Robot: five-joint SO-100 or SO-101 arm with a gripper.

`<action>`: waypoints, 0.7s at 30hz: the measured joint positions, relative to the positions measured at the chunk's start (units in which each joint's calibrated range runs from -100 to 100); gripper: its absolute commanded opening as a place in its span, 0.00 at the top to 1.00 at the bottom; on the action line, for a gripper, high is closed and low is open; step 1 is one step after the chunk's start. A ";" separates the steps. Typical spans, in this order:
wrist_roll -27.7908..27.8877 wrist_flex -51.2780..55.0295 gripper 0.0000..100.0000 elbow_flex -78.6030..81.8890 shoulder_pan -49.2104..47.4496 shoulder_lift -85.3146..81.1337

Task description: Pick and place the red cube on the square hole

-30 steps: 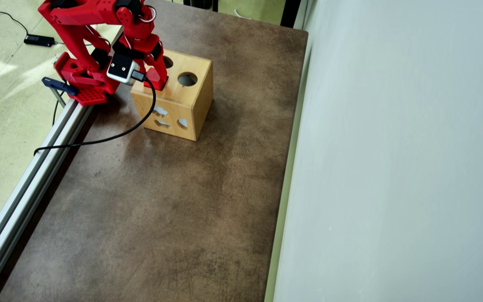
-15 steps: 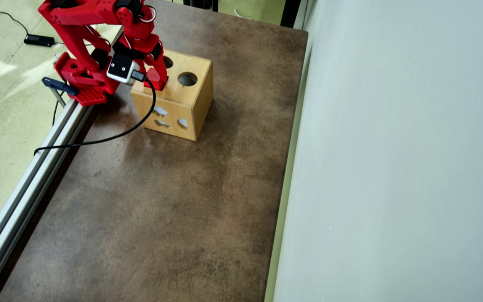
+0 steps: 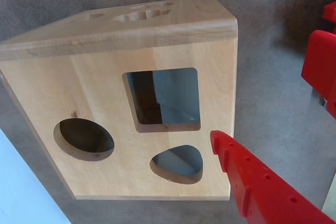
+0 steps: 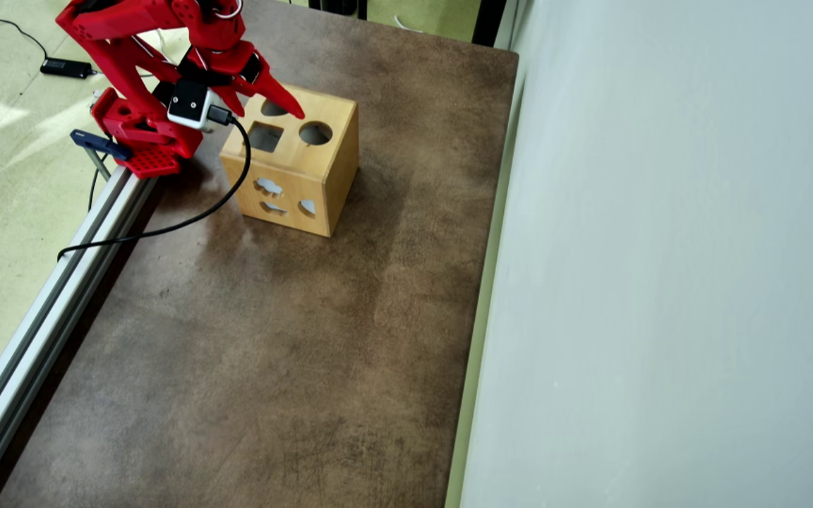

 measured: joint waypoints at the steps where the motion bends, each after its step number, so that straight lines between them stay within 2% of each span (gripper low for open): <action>1: 0.00 0.00 0.34 0.00 0.00 0.00; 7: 0.00 0.00 0.30 0.00 -0.07 0.00; 21: 0.00 0.00 0.30 0.00 -0.07 0.00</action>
